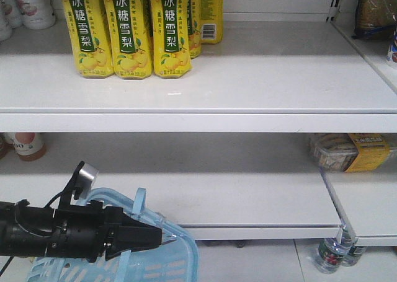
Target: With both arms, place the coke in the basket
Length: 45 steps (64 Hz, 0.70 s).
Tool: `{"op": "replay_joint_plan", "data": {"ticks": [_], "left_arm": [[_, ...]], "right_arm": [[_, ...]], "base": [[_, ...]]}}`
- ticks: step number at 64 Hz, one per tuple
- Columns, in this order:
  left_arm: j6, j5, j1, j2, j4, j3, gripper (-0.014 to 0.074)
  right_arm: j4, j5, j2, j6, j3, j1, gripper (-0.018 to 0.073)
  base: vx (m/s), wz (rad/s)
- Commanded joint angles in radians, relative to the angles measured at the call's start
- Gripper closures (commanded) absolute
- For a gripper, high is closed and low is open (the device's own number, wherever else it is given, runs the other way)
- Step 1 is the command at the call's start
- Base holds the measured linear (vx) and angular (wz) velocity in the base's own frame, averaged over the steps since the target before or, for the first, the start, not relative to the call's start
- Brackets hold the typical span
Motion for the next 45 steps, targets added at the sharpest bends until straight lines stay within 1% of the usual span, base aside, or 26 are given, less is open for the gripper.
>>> {"op": "replay_joint_plan", "data": {"ticks": [1,45], "left_arm": [[0.011,0.1,-0.004,-0.035,-0.123,-0.025,0.0603],[0.011,0.1,-0.004,-0.035,-0.123,-0.025,0.0603]], "right_arm": [[0.006,-0.081,0.014,0.0,-0.024,-0.007,0.0568],[0.007,-0.078,0.014,0.0,-0.024,-0.007,0.0568]], "base": [[0.0,0.0],[0.0,0.0]]}}
